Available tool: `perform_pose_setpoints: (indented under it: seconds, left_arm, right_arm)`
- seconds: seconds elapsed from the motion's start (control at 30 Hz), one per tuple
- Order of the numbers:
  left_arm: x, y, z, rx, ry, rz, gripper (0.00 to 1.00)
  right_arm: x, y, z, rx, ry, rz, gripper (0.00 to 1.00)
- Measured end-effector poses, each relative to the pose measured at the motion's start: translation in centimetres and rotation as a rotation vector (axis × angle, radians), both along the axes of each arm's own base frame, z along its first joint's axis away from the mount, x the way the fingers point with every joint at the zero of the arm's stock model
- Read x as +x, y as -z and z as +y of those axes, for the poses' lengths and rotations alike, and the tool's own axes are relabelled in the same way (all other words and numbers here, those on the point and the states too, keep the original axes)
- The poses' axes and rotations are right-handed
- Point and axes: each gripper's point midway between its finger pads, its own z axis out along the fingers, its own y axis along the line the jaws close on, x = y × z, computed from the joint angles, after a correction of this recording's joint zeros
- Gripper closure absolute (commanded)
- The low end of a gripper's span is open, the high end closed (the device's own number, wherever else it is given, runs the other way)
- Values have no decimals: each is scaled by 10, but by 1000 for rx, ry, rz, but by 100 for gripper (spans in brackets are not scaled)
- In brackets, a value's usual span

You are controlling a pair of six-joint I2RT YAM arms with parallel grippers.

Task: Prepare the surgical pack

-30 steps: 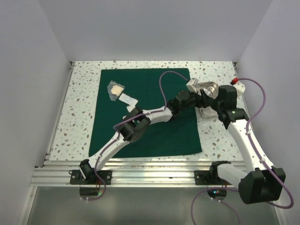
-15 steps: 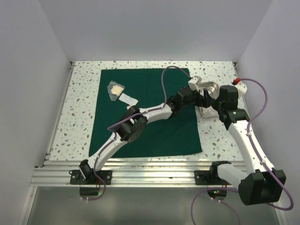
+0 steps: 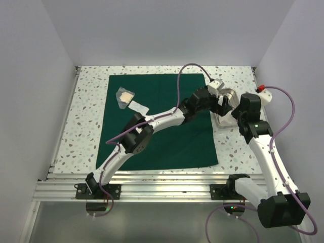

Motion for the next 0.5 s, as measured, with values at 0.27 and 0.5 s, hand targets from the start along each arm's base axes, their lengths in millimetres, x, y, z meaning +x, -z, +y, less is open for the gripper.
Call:
perform_pose_setpoints:
  seconds: [0.27,0.5]
  left_arm:
    - [-5,-11,-19,-42,94,-25,0]
    - [-18,7,-21,-16,173,-51,0]
  right_arm:
    - [-2,-4,0,11,7,-16,91]
    - [-6,-7,-6,3,32,-25,87]
